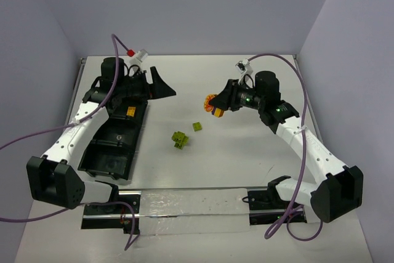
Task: Sort the legos into containers by color
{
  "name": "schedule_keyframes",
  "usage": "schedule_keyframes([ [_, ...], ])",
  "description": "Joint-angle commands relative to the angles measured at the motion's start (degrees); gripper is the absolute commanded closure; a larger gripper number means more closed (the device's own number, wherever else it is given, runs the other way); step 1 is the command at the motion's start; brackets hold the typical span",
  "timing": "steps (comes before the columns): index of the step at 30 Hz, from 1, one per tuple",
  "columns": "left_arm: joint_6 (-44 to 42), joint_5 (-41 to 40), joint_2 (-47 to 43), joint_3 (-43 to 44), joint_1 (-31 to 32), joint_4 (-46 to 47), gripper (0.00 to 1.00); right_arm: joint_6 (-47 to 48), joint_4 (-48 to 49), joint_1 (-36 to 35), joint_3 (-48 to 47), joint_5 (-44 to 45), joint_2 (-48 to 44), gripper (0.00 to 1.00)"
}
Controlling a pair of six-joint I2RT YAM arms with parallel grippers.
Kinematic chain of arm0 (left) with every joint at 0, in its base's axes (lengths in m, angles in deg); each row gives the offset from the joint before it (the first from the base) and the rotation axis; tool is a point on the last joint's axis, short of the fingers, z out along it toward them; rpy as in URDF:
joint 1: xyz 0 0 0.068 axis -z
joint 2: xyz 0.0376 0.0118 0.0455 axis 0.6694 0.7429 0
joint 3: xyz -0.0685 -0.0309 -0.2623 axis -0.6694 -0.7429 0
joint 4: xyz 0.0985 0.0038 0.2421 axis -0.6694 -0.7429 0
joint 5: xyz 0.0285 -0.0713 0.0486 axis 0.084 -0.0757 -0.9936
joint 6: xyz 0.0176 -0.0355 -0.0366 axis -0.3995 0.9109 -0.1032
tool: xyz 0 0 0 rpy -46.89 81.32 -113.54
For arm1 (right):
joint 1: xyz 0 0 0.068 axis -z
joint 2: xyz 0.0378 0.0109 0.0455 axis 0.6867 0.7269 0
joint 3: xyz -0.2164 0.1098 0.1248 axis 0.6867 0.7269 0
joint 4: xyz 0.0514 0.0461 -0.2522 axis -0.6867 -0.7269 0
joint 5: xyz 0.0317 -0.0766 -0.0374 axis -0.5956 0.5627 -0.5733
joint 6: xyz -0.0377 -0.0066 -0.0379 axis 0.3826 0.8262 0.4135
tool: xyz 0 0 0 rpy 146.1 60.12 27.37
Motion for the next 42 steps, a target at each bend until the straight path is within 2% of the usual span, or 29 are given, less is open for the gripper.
schedule_keyframes([
  [1, 0.63, 14.35, -1.51, -2.02, 2.56, 9.24, 0.01, -2.23, 9.85, -0.5, -1.84, -12.21, 0.15, 1.0],
  [6, 5.97, 24.47, -4.32, -7.21, 4.93, 23.6, 0.01, -7.69, 21.66, -0.64, -0.14, -25.29, 1.19, 1.0],
  [7, 5.38, 25.71, -4.63, -6.93, 5.69, 23.47, 0.01, -10.06, 25.62, -0.72, 0.55, -27.83, 1.42, 1.0],
  [11, 3.09, 27.63, -4.99, -6.0, 7.18, 22.12, 0.01, -13.79, 30.4, -1.09, 0.53, -31.68, 2.69, 1.0],
  [15, 7.31, 29.41, -4.8, -6.92, 8.28, 27.41, 0.04, -13.62, 29.88, -1.91, -0.52, -31.32, 3.22, 1.0],
  [18, 11.45, 29.66, -4.38, -8.47, 9.84, 34.94, 0.07, -14.79, 31.68, -2.54, -0.27, -30.33, 3.34, 1.0],
  [35, 13.28, 25.3, -0.37, -7.25, 14.61, 37.5, 0.21, -16.26, 32.17, -4.25, -2.36, -27.7, 5.15, 1.0],
  [39, 13.67, 24.74, -0.55, -7.75, 14.7, 38.09, 0.37, -16.17, 32.04, -4.43, -2.42, -27.34, 5.45, 1.0],
  [40, 13.77, 24.63, -0.52, -7.78, 14.7, 38.23, 0.44, -16.14, 31.94, -4.45, -2.39, -27.23, 5.53, 1.0],
  [42, 13.99, 24.56, -0.42, -7.79, 14.7, 38.33, 0.67, -16.13, 31.86, -4.51, -2.28, -26.88, 5.54, 1.0],
])
